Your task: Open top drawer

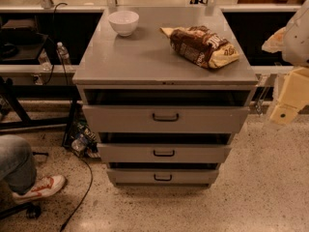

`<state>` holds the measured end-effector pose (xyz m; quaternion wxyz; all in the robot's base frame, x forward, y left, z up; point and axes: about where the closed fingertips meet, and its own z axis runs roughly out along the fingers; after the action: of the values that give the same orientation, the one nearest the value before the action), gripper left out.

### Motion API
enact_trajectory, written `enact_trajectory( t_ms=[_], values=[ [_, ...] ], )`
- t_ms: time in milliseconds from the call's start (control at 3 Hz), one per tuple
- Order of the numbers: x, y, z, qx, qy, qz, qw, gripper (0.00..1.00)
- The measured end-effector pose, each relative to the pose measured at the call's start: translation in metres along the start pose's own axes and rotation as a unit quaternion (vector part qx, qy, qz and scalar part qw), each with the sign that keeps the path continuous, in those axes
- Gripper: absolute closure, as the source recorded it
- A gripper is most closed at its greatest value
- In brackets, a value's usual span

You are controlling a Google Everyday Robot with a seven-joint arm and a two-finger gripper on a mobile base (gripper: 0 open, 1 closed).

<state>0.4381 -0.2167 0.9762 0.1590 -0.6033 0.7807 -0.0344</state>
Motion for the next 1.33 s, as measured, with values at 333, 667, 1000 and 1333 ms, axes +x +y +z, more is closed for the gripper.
enact_trajectory(
  t_ms=[333,667,1000,1333],
  values=[
    [0.000,0.000,0.000,0.000,0.000,0.000,1.0000,0.00],
    [0.012,-0.007,0.024,0.014,-0.022,0.002,0.9997,0.00],
    [0.020,-0.018,0.054,0.037,-0.041,0.002,0.9985,0.00],
    [0.014,-0.033,0.096,0.055,-0.076,0.002,0.9955,0.00]
  ],
)
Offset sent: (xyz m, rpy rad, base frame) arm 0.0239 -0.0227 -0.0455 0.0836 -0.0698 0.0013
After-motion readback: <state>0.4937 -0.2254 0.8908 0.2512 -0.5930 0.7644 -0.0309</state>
